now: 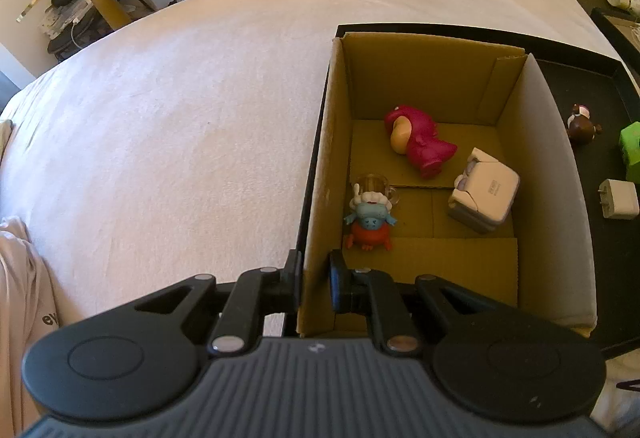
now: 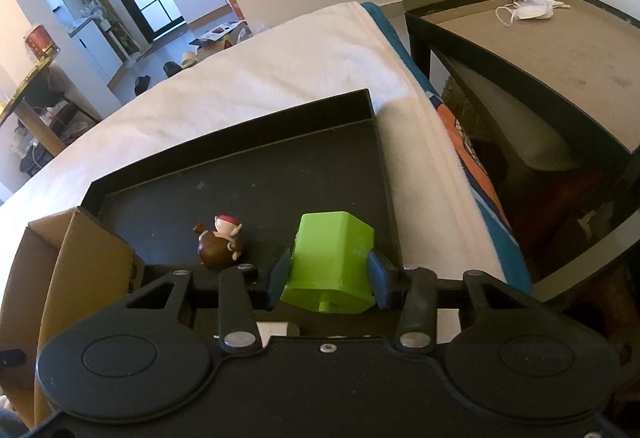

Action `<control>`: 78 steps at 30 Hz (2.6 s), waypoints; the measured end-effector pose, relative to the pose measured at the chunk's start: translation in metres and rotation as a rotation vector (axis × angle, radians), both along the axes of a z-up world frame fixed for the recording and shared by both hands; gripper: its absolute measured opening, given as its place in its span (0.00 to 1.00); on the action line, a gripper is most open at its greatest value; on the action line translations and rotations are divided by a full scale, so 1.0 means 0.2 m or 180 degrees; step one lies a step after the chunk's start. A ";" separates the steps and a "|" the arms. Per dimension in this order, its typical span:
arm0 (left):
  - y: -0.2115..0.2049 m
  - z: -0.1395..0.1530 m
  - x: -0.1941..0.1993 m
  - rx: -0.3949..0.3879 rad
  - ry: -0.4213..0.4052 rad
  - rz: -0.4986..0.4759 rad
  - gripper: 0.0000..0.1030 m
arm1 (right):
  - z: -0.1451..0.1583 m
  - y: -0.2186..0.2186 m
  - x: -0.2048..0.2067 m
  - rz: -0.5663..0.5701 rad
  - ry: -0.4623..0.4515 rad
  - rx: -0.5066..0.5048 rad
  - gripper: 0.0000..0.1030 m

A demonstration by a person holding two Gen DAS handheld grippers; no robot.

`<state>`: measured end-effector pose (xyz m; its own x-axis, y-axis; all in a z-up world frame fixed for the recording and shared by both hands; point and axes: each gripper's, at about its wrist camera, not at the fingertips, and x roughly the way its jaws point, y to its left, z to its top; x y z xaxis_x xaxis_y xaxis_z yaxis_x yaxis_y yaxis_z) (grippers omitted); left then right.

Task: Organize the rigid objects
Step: 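Lift the green hexagonal box with the right gripper and carry it over the box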

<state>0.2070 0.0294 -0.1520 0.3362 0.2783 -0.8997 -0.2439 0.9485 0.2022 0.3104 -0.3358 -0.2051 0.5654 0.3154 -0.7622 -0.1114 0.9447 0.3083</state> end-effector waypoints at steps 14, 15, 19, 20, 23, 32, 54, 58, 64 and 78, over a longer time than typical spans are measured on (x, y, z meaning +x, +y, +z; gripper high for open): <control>0.00 0.00 0.00 0.0000 -0.0005 -0.0007 0.12 | -0.06 0.03 0.05 0.0031 0.0173 0.0136 0.48; 0.00 0.00 0.00 0.0002 -0.0006 -0.0008 0.12 | -0.06 0.03 0.05 0.0041 0.0177 0.0128 0.48; 0.00 0.00 0.00 -0.0011 -0.0007 0.0003 0.12 | -0.08 0.05 0.06 0.0068 0.0200 0.0131 0.48; 0.00 0.00 0.00 -0.0015 -0.0006 0.0006 0.12 | -0.08 0.04 0.06 0.0069 0.0213 0.0150 0.48; 0.00 0.00 0.00 -0.0026 -0.0004 0.0008 0.12 | -0.08 0.03 0.05 0.0061 0.0270 0.0192 0.48; 0.01 0.00 -0.01 -0.0046 -0.0014 0.0004 0.12 | -0.04 0.04 -0.02 0.0170 0.0346 0.0158 0.47; 0.02 0.00 -0.02 -0.0101 -0.0053 -0.0016 0.11 | 0.26 0.24 -0.15 0.0589 0.0052 -0.0028 0.47; 0.02 0.00 -0.02 -0.0095 -0.0076 -0.0052 0.11 | 0.33 0.33 -0.17 0.0697 -0.0017 -0.0050 0.48; 0.03 0.00 -0.03 -0.0134 -0.0113 -0.0063 0.10 | 0.42 0.48 -0.18 0.0885 -0.0128 -0.0096 0.48; 0.06 0.01 -0.04 -0.0260 -0.0164 -0.0088 0.09 | 0.52 0.78 -0.22 0.1214 -0.0271 -0.0284 0.48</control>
